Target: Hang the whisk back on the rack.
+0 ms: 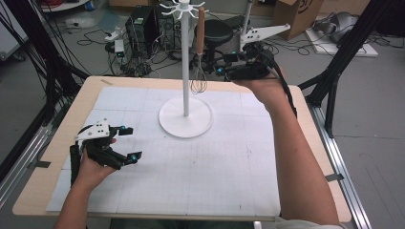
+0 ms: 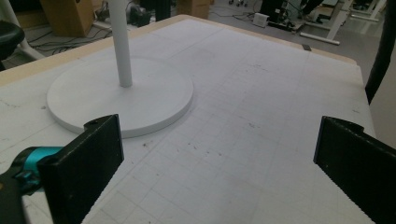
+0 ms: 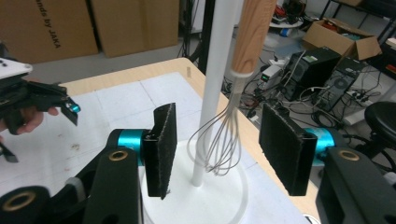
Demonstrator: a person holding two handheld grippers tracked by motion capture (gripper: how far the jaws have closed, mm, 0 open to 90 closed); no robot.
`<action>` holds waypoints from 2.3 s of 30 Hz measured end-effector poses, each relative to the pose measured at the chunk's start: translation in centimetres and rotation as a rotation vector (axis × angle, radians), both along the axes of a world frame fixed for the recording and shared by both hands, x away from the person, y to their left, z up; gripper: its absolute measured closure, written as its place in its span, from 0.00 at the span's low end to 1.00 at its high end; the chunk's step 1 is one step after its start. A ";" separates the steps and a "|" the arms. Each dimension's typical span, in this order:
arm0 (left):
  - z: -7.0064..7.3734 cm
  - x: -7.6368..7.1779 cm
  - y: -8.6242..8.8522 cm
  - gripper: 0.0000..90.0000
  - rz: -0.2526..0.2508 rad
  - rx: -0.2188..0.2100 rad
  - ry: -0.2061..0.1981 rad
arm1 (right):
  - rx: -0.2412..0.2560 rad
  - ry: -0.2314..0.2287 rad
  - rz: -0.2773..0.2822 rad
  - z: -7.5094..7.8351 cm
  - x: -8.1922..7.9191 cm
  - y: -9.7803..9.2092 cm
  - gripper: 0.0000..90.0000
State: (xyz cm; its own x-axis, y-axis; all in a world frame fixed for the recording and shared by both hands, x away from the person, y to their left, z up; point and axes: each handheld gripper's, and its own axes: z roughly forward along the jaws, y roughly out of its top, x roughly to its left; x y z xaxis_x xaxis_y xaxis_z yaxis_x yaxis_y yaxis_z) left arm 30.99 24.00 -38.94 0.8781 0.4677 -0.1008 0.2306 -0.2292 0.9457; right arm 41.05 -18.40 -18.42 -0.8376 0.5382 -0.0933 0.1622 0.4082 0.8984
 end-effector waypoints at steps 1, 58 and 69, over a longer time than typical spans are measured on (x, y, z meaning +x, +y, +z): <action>0.0 0.0 0.0 0.02 0.000 0.001 -0.001 | -0.003 0.006 0.003 -0.1 -0.2 0.0 0.48; 0.4 -0.1 -0.1 0.02 -0.015 -0.037 0.000 | 0.142 0.141 0.040 -15.6 -7.1 -6.2 0.23; 0.5 -0.2 -0.2 0.02 -0.023 -0.038 -0.003 | 0.149 0.158 0.031 -17.9 -8.3 -6.1 0.20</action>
State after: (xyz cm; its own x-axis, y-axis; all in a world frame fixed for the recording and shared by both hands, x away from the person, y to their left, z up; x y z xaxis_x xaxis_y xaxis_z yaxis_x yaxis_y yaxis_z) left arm 30.79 23.83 -38.48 0.8887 0.4437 -0.1153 0.2230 -0.1987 0.9543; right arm 32.79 -24.55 -36.34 -0.8521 0.5095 0.1192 0.2952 0.2799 0.9135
